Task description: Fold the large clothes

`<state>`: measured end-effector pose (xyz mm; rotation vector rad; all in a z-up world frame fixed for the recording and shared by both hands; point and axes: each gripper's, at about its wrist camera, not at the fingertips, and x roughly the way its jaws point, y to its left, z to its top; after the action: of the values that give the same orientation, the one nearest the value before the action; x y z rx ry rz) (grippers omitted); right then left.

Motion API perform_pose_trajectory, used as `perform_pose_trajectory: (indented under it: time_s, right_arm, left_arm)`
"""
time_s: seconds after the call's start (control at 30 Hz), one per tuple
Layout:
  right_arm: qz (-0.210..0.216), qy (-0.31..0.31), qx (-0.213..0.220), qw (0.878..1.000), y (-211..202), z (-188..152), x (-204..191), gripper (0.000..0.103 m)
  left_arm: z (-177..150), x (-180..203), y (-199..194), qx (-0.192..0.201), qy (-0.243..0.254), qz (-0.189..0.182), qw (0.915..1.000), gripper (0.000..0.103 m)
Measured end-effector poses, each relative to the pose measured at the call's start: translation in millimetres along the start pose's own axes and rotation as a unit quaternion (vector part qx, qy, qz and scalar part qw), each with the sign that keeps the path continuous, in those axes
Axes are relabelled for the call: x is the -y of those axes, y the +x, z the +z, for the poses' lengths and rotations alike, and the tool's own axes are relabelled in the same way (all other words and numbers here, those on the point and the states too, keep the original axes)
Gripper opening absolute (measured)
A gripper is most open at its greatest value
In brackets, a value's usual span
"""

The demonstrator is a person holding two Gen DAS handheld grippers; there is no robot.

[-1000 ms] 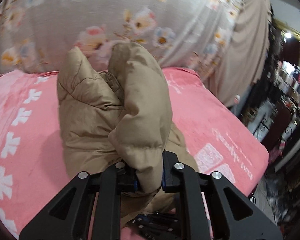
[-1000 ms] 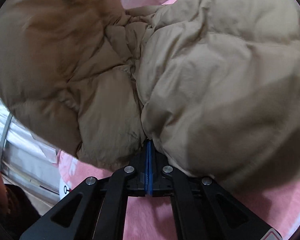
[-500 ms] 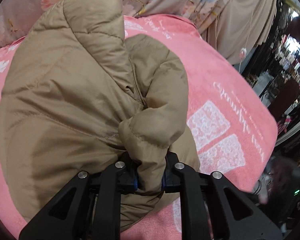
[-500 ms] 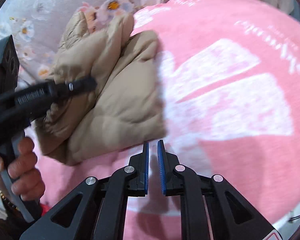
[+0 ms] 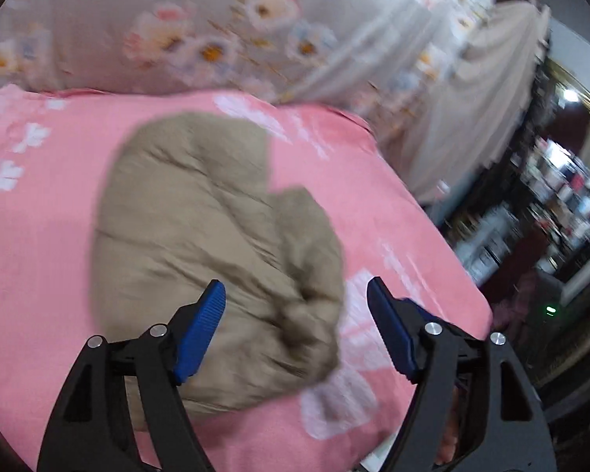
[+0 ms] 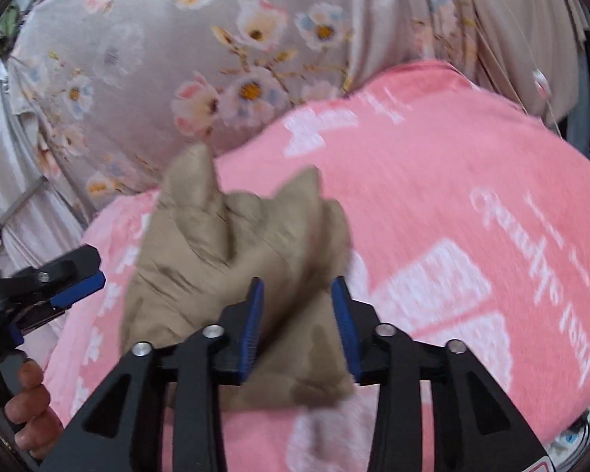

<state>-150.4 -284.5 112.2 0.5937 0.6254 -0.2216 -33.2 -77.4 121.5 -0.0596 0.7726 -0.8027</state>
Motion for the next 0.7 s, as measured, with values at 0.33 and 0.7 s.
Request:
perform_pose_trajectory:
  time_s: [0.33,0.7]
  right_arm:
    - [0.032,0.029,-0.035,0.998,83.7,85.7,-73.3,0.055]
    - [-0.047,-0.045,-0.072,0.995,115.3,75.1,-65.8,0.002]
  left_arm:
    - [46.3,-105.3,9.6,0.017,-0.071,0.213,0.9743,0.072]
    - [52.0,-98.1,39.8,-0.003,-0.064,0.209,0.9757,0.072]
